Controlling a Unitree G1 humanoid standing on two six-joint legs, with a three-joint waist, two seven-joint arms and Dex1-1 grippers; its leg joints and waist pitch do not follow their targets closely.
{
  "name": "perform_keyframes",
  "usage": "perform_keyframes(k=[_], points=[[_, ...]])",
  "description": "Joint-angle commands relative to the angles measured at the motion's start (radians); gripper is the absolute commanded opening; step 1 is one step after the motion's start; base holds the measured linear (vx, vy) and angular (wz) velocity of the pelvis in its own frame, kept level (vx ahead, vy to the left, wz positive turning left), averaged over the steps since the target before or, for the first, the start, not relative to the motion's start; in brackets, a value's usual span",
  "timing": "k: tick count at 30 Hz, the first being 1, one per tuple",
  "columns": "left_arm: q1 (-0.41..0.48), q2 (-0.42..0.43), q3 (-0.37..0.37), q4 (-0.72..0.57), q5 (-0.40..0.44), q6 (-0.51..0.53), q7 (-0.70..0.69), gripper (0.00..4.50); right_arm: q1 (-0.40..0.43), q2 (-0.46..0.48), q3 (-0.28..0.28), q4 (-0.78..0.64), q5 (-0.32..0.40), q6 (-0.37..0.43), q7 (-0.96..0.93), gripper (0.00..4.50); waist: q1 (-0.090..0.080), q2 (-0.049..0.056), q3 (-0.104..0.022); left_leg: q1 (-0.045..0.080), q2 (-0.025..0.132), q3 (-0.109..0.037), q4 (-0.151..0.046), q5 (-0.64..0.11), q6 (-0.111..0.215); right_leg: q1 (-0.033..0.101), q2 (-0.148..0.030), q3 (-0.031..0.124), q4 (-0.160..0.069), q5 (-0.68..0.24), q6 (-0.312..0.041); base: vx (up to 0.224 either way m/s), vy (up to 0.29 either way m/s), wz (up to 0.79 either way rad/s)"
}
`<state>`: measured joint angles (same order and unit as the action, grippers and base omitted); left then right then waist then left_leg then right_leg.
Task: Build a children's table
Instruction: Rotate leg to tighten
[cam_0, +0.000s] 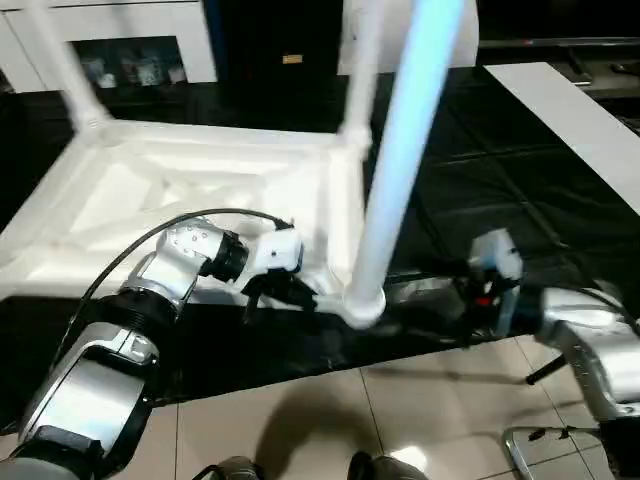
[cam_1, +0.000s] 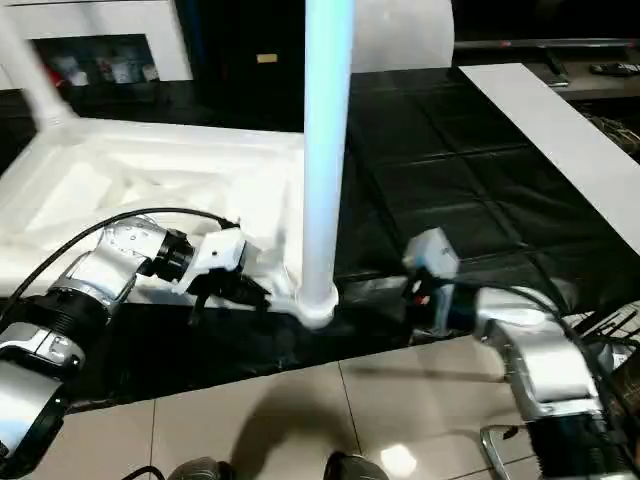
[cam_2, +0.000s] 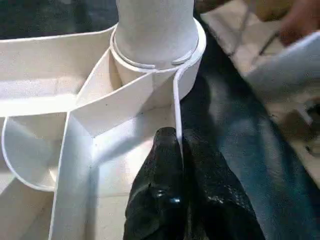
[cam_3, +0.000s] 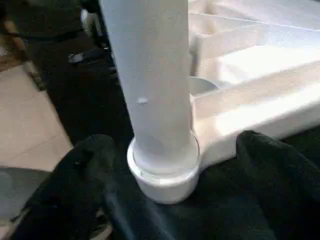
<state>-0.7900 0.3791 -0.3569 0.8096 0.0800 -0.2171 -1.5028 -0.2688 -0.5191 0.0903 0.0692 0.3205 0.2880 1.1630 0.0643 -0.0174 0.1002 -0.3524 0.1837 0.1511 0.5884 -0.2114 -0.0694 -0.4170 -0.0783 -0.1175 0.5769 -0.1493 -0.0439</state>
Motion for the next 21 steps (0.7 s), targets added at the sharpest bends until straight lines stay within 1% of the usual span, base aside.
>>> perform_keyframes(k=[1, 3, 4, 5, 6, 7, 8, 9, 10, 11, 12, 13, 14, 15, 16, 18, 19, 20, 21], points=[[-0.015, -0.022, -0.063, -0.011, 0.017, -0.031, -0.065, 0.0, -0.026, 0.001, 0.02, 0.024, -0.001, -0.02, 0.034, 3.82, -0.003, -0.005, -0.071, -0.002, 0.05, 0.002, -0.064, -0.07, 0.122, 0.071, -0.08, 0.065, -0.063, -0.258, -0.2, 0.0, 0.0, 0.0], [-0.019, -0.026, -0.067, -0.008, 0.017, -0.038, -0.071, 0.0, -0.043, 0.006, 0.031, 0.043, -0.007, -0.028, 0.049, 3.66, 0.001, -0.007, -0.071, -0.002, 0.05, 0.004, -0.063, -0.066, 0.122, 0.072, -0.081, 0.066, -0.062, -0.248, -0.205, 0.0, 0.0, 0.0], [-0.019, -0.026, -0.067, -0.008, 0.017, -0.038, -0.071, 0.0, -0.043, 0.006, 0.031, 0.043, -0.007, -0.028, 0.049, 3.66, 0.001, -0.006, -0.072, -0.003, 0.049, 0.003, -0.063, -0.064, 0.121, 0.073, -0.081, 0.065, -0.061, -0.248, -0.204, 0.0, 0.0, 0.0], [-0.02, -0.028, -0.068, -0.006, 0.018, -0.042, -0.072, 0.0, -0.048, 0.008, 0.034, 0.049, -0.009, -0.031, 0.053, 3.48, 0.004, -0.006, -0.072, -0.002, 0.051, 0.004, -0.063, -0.056, 0.122, 0.073, -0.081, 0.066, -0.06, -0.238, -0.203, 0.0, 0.0, 0.0], [-0.023, -0.03, -0.068, -0.002, 0.02, -0.045, -0.073, 0.0, -0.056, 0.01, 0.04, 0.058, -0.012, -0.035, 0.06, 3.38, 0.004, -0.006, -0.072, -0.004, 0.051, 0.003, -0.063, -0.053, 0.123, 0.073, -0.08, 0.066, -0.058, -0.234, -0.203, 0.0, 0.0, 0.0], [-0.028, -0.034, -0.066, 0.005, 0.024, -0.049, -0.075, 0.0, -0.069, 0.013, 0.05, 0.07, -0.012, -0.036, 0.076, 3.3, 0.006, -0.006, -0.073, -0.003, 0.051, 0.004, -0.062, -0.051, 0.124, 0.073, -0.08, 0.065, -0.058, -0.231, -0.203, 0.0, 0.0, 0.0], [-0.031, -0.036, -0.066, 0.01, 0.026, -0.052, -0.074, 0.0, -0.077, 0.015, 0.056, 0.076, -0.011, -0.038, 0.086, 3.23, 0.006, -0.007, -0.073, -0.004, 0.049, 0.005, -0.062, -0.052, 0.125, 0.073, -0.08, 0.064, -0.058, -0.232, -0.205, 0.0, 0.0, 0.0], [-0.033, -0.038, -0.066, 0.015, 0.028, -0.055, -0.074, 0.0, -0.084, 0.016, 0.06, 0.082, -0.009, -0.041, 0.092, 3.16, 0.008, -0.006, -0.071, -0.003, 0.048, 0.006, -0.063, -0.061, 0.121, 0.073, -0.078, 0.064, -0.062, -0.257, -0.197, 0.0, 0.0, 0.0], [-0.038, -0.038, -0.066, 0.021, 0.03, -0.06, -0.073, 0.0, -0.092, 0.014, 0.07, 0.09, -0.004, -0.039, 0.109, 3.16, 0.01, -0.005, -0.072, -0.002, 0.049, 0.006, -0.063, -0.062, 0.119, 0.073, -0.079, 0.064, -0.062, -0.261, -0.195, 0.0, 0.0, 0.0], [-0.04, -0.038, -0.066, 0.026, 0.031, -0.062, -0.072, 0.0, -0.097, 0.014, 0.073, 0.095, -0.004, -0.041, 0.114, 2.93, 0.011, -0.004, -0.073, -0.001, 0.05, 0.006, -0.063, -0.059, 0.116, 0.072, -0.079, 0.064, -0.062, -0.262, -0.194, 0.0, 0.0, 0.0], [-0.041, -0.038, -0.066, 0.027, 0.031, -0.062, -0.072, 0.0, -0.099, 0.015, 0.074, 0.097, -0.004, -0.042, 0.115, 2.93, 0.012, -0.005, -0.073, -0.001, 0.05, 0.006, -0.063, -0.057, 0.115, 0.073, -0.079, 0.064, -0.062, -0.259, -0.194, 0.0, 0.0, 0.0], [-0.042, -0.038, -0.066, 0.029, 0.032, -0.064, -0.072, 0.0, -0.103, 0.015, 0.077, 0.101, -0.002, -0.042, 0.119, 2.85, 0.016, -0.005, -0.076, -0.001, 0.053, 0.006, -0.062, -0.042, 0.117, 0.074, -0.08, 0.066, -0.055, -0.225, -0.202, 0.0, 0.0, 0.0], [-0.044, -0.037, -0.067, 0.033, 0.032, -0.066, -0.072, 0.0, -0.107, 0.015, 0.079, 0.106, -0.001, -0.043, 0.124, 2.71, 0.017, -0.005, -0.076, -0.001, 0.053, 0.006, -0.061, -0.039, 0.119, 0.073, -0.079, 0.066, -0.054, -0.213, -0.206, 0.0, 0.0, 0.0], [-0.044, -0.037, -0.067, 0.035, 0.033, -0.068, -0.071, 0.0, -0.109, 0.016, 0.08, 0.109, -0.001, -0.044, 0.126, 2.71, 0.018, -0.006, -0.077, 0.0, 0.054, 0.006, -0.061, -0.035, 0.122, 0.073, -0.078, 0.065, -0.052, -0.196, -0.212, 0.0, 0.0, 0.0], [-0.045, -0.037, -0.067, 0.037, 0.034, -0.069, -0.07, 0.0, -0.112, 0.017, 0.08, 0.113, 0.0, -0.045, 0.129, 2.61, 0.018, -0.006, -0.077, 0.0, 0.054, 0.006, -0.061, -0.035, 0.124, 0.073, -0.079, 0.065, -0.052, -0.193, -0.214, 0.0, 0.0, 0.0], [-0.046, -0.036, -0.068, 0.04, 0.035, -0.072, -0.067, 0.0, -0.116, 0.018, 0.081, 0.119, 0.0, -0.046, 0.135, 2.4, 0.018, -0.006, -0.076, -0.001, 0.052, 0.008, -0.061, -0.045, 0.123, 0.074, -0.079, 0.064, -0.054, -0.209, -0.212, 0.0, 0.0, 0.0], [-0.047, -0.036, -0.067, 0.044, 0.035, -0.074, -0.066, 0.0, -0.118, 0.019, 0.082, 0.124, -0.001, -0.048, 0.139, 2.3, 0.019, -0.005, -0.076, -0.001, 0.051, 0.008, -0.062, -0.05, 0.118, 0.075, -0.08, 0.064, -0.057, -0.229, -0.206, 0.0, 0.0, 0.0], [-0.048, -0.037, -0.066, 0.047, 0.036, -0.075, -0.066, 0.0, -0.12, 0.019, 0.082, 0.127, -0.001, -0.049, 0.141, 2.3, 0.019, -0.006, -0.076, -0.001, 0.051, 0.008, -0.062, -0.053, 0.115, 0.074, -0.08, 0.064, -0.058, -0.238, -0.203, 0.0, 0.0, 0.0], [-0.049, -0.036, -0.066, 0.05, 0.036, -0.076, -0.065, 0.0, -0.121, 0.019, 0.084, 0.128, 0.0, -0.049, 0.144, 2.16, 0.018, -0.005, -0.076, -0.002, 0.05, 0.009, -0.062, -0.059, 0.107, 0.075, -0.079, 0.063, -0.06, -0.26, -0.194, 0.0, 0.0, 0.0]])
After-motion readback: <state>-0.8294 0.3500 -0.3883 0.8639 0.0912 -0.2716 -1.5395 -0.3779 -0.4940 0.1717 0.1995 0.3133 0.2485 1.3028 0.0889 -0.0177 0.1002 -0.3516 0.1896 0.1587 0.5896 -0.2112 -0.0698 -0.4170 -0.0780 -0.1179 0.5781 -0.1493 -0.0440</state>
